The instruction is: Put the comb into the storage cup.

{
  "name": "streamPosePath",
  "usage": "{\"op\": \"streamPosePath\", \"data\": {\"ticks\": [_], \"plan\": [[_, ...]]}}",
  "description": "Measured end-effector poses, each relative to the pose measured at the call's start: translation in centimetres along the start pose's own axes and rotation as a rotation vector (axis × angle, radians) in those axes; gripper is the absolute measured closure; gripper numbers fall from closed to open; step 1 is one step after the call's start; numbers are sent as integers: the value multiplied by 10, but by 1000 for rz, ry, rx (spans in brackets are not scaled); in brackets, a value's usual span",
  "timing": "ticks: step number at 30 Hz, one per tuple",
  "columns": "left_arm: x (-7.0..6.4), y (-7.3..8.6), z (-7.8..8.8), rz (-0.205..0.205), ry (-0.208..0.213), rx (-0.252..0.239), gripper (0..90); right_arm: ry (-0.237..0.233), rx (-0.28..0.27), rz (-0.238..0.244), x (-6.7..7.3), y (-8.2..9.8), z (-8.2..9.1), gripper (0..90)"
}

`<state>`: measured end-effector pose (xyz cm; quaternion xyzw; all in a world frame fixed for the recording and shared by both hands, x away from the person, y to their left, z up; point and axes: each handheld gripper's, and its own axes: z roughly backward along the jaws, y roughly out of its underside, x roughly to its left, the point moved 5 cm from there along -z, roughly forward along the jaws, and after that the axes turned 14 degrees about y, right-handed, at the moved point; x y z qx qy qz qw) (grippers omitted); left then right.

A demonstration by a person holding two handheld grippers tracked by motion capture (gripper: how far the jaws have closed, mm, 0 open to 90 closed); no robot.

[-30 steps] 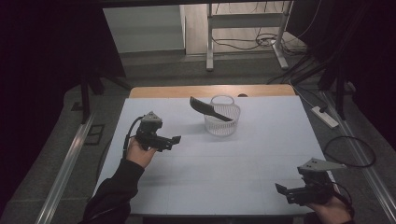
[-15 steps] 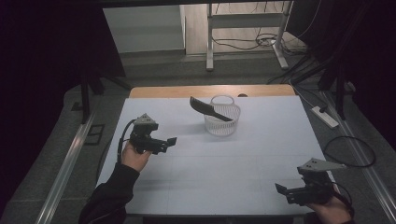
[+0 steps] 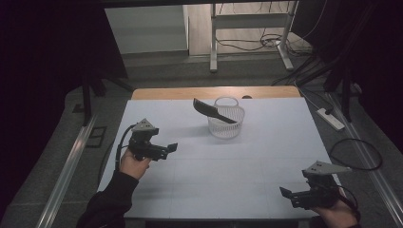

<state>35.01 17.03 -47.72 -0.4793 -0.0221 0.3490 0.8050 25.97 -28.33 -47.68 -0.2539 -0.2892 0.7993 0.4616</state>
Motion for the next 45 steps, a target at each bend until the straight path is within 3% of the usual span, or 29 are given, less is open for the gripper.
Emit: {"op": "streamPosePath", "data": {"ticks": [11, 45], "plan": [[-4, 11, 7, 17, -1, 20, 0, 0, 1, 3, 0, 0, 0, 5], [-17, 43, 46, 59, -35, -17, 0, 3, 0, 1, 1, 0, 0, 7]]}}
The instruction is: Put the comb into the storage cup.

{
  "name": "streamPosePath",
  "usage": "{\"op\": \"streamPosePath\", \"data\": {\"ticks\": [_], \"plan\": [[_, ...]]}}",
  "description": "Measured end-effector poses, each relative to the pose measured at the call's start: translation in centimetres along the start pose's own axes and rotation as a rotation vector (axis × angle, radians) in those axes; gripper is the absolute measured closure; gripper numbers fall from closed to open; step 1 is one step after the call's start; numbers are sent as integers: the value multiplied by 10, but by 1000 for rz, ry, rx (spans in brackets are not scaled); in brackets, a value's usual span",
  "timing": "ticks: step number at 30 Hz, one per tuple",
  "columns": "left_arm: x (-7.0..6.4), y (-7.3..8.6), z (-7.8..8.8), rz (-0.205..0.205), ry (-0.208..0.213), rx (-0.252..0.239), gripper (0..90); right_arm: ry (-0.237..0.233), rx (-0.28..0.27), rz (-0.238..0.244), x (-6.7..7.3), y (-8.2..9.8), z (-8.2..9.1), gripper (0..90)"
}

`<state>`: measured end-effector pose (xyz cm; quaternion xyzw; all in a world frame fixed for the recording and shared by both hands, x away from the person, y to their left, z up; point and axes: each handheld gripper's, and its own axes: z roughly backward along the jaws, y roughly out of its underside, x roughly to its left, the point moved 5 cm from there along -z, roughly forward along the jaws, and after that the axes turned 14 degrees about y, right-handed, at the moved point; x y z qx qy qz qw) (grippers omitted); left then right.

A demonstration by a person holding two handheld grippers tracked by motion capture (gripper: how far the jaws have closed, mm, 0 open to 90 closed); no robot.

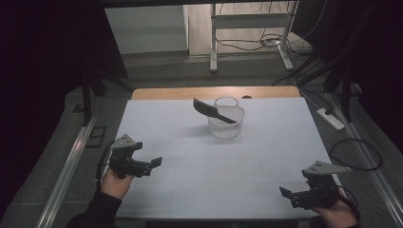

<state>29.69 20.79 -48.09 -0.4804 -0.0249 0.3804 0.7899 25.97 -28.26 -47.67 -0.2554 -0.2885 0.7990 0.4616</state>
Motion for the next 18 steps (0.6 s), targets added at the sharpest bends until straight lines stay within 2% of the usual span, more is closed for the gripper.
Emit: {"op": "streamPosePath", "data": {"ticks": [18], "plan": [[-7, 17, 21, 17, -21, -17, 0, 1, -1, 0, 0, 0, 0, 7]]}}
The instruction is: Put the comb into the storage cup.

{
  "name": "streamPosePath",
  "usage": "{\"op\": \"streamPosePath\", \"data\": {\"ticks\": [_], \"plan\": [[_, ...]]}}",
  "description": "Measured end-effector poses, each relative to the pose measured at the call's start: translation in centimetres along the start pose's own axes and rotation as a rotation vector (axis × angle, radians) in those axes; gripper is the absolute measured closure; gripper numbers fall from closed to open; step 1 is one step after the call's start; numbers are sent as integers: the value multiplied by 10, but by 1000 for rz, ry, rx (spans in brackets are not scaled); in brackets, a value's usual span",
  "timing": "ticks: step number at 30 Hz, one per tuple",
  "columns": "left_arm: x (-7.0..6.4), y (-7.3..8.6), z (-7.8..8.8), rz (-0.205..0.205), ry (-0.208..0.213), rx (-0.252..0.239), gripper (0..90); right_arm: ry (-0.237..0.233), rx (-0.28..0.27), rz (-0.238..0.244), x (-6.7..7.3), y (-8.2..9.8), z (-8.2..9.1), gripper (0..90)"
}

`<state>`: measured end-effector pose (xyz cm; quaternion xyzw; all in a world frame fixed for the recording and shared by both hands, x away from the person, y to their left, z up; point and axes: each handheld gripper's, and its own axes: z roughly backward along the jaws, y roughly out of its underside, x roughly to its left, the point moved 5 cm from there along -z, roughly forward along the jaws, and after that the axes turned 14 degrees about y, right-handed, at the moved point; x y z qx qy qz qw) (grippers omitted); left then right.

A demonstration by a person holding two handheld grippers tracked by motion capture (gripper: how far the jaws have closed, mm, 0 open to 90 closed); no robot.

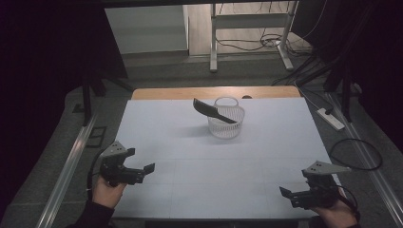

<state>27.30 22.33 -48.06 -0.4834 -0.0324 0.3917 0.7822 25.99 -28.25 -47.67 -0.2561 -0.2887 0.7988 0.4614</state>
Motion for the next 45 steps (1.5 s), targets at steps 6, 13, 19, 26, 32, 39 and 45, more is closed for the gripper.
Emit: {"op": "streamPosePath", "data": {"ticks": [6, 13, 19, 26, 32, 39, 45], "plan": [[-3, 7, 8, 4, -9, -7, 0, 0, 0, 1, 0, 0, 0, 7], [-7, 15, 18, 6, -22, -18, 0, 3, 0, 3, 0, 0, 0, 7], [-10, 22, 27, 9, -33, -31, 0, 6, 4, 6, 0, 0, 0, 6], [-14, 29, 34, 4, -58, -26, 0, 6, 6, 6, 0, 0, 0, 5], [-17, 36, 39, 9, -72, -25, 0, 7, 7, 7, 0, 0, 0, 5], [-20, 44, 44, 15, -85, -24, 0, 8, 7, 8, 1, 0, 0, 5], [-23, 49, 49, 19, -107, -23, 0, 10, 7, 7, 0, 0, 0, 4]]}}
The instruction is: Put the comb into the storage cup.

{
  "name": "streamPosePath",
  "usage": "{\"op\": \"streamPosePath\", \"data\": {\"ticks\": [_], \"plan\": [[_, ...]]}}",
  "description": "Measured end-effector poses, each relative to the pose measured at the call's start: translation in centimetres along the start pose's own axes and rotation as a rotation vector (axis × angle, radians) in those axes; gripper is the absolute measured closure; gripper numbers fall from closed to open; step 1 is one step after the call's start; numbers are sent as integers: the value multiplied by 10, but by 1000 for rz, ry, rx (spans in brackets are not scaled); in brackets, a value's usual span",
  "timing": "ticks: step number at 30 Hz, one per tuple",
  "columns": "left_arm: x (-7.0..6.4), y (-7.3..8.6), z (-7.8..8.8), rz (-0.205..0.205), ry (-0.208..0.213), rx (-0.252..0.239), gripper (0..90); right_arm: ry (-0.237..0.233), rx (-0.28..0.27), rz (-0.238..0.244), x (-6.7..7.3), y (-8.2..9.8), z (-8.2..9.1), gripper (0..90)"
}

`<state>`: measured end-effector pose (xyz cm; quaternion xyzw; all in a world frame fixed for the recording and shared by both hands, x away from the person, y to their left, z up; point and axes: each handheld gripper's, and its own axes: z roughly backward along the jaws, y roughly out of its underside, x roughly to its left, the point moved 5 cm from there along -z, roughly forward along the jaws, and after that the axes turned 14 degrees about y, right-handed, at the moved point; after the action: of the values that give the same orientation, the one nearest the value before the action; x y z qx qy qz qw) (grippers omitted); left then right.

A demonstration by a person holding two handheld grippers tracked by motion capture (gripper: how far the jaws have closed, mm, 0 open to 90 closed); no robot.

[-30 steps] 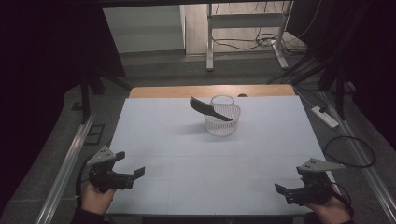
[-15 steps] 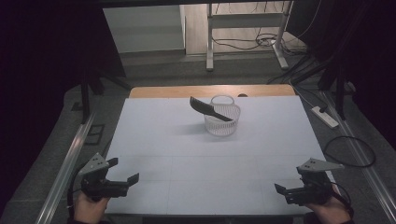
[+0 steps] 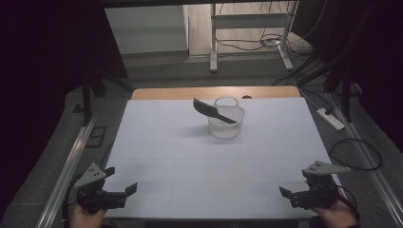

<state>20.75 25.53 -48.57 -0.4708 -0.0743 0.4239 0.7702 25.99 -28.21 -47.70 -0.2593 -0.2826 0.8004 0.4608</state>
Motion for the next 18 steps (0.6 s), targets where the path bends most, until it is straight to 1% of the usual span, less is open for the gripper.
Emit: {"op": "streamPosePath", "data": {"ticks": [10, 16, 18], "plan": [[-1, 7, 5, 18, -18, 14, 0, 2, 1, 0, 0, 0, 0, 4], [0, 14, 8, 37, -33, 39, 0, 3, 3, 2, 0, 0, 0, 4], [-1, 14, 9, 39, -37, 36, 0, 3, 3, 2, 0, 0, 0, 4]]}}
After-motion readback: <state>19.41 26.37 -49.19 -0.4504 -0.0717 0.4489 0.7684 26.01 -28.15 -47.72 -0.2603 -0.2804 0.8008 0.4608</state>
